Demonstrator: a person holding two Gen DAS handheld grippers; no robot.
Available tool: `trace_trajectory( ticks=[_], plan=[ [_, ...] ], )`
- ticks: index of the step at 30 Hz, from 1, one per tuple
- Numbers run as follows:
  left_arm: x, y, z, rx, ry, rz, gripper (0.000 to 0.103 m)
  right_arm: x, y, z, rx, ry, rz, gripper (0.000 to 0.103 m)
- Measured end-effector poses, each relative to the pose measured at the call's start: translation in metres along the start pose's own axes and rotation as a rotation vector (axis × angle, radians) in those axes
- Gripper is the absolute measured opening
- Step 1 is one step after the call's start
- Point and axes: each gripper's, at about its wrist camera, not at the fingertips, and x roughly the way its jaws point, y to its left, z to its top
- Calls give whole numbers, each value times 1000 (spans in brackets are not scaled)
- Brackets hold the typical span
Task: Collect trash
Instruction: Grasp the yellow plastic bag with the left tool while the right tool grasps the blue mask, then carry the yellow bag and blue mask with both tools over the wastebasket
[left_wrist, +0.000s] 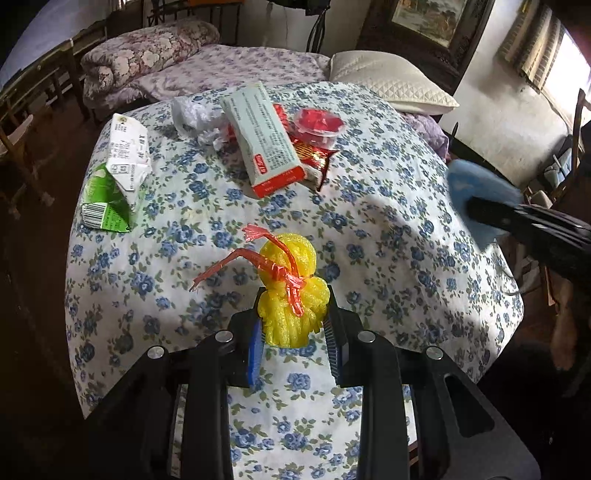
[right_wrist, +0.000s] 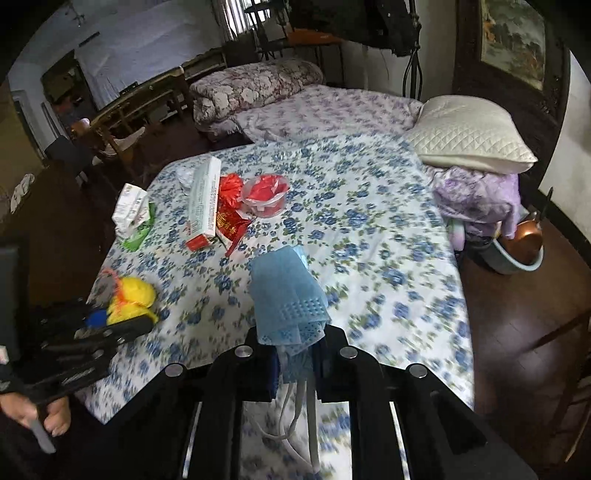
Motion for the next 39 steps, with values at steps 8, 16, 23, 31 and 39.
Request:
trace_trajectory(
  ticks=[8,16,23,31,39],
  plan=[
    [-12,-51,14,124,-33,12,29,-65,-51,-27,75,-73,-45,15],
    [-23,-166,31,349,-30,-123,29,-113,-127,-70,208,-128,-125,15],
    [-4,-269,19,486,35,-220,29,-124,-188,-132,320,-92,-182,15],
    [40,-378,-23,617,194,-320,29,-121,-273,-228,508,1,-254,15],
    [117,-467,-77,695,388,-287,29,-74,-324,-302,674,110,-264,15]
  ],
)
